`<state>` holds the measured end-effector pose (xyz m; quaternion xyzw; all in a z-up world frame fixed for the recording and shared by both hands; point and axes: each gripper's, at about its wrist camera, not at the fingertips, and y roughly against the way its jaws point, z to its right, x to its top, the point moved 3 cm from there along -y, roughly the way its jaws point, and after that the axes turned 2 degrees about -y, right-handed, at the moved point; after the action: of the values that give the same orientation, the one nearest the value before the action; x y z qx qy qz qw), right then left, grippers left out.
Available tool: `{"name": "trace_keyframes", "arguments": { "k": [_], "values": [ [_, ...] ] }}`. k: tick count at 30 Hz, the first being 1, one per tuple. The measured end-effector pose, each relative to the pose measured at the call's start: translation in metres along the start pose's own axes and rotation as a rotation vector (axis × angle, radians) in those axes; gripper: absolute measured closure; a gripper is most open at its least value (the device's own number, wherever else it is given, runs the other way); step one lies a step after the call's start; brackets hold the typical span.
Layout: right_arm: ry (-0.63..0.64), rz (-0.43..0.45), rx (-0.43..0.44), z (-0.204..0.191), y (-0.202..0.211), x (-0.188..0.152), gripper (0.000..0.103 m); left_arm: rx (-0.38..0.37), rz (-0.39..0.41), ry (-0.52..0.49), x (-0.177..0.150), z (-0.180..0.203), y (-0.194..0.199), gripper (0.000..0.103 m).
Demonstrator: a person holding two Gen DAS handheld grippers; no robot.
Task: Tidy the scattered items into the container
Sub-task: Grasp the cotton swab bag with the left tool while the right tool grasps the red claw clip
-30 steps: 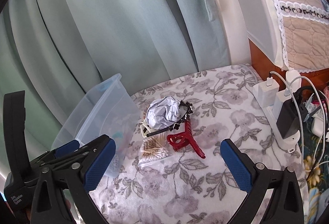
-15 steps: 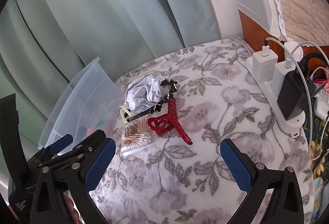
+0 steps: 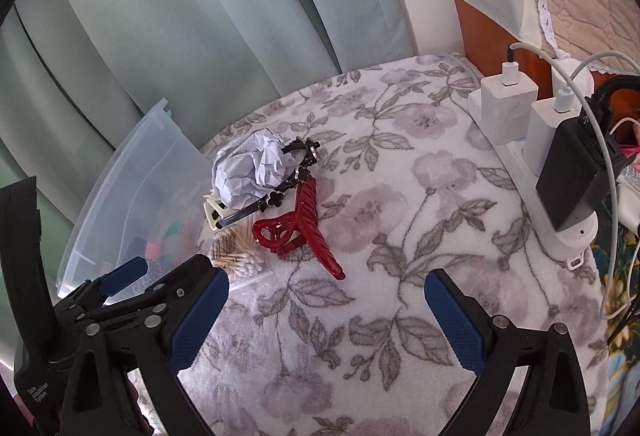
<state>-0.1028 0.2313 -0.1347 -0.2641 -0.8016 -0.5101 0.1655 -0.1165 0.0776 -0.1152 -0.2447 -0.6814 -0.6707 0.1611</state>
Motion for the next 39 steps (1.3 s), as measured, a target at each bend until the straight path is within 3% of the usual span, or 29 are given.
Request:
{"name": "trace_keyframes", "arguments": {
  "k": [8, 19, 30, 39],
  "values": [
    [0.038, -0.062, 0.011, -0.002, -0.028, 0.001, 0.011, -0.011, -0.08, 0.074, -0.005, -0.015, -0.038, 0.005],
    [0.053, -0.12, 0.037, -0.005, -0.064, 0.01, 0.023, -0.083, -0.1, 0.05, -0.004, -0.018, -0.068, 0.006],
    [0.137, -0.168, 0.115, -0.03, -0.091, 0.02, 0.023, -0.084, -0.106, 0.033, -0.003, -0.018, -0.08, 0.006],
    [0.159, -0.19, 0.075, -0.039, -0.111, 0.023, 0.024, -0.062, -0.108, 0.044, 0.0, -0.023, -0.085, 0.01]
  ]
}}
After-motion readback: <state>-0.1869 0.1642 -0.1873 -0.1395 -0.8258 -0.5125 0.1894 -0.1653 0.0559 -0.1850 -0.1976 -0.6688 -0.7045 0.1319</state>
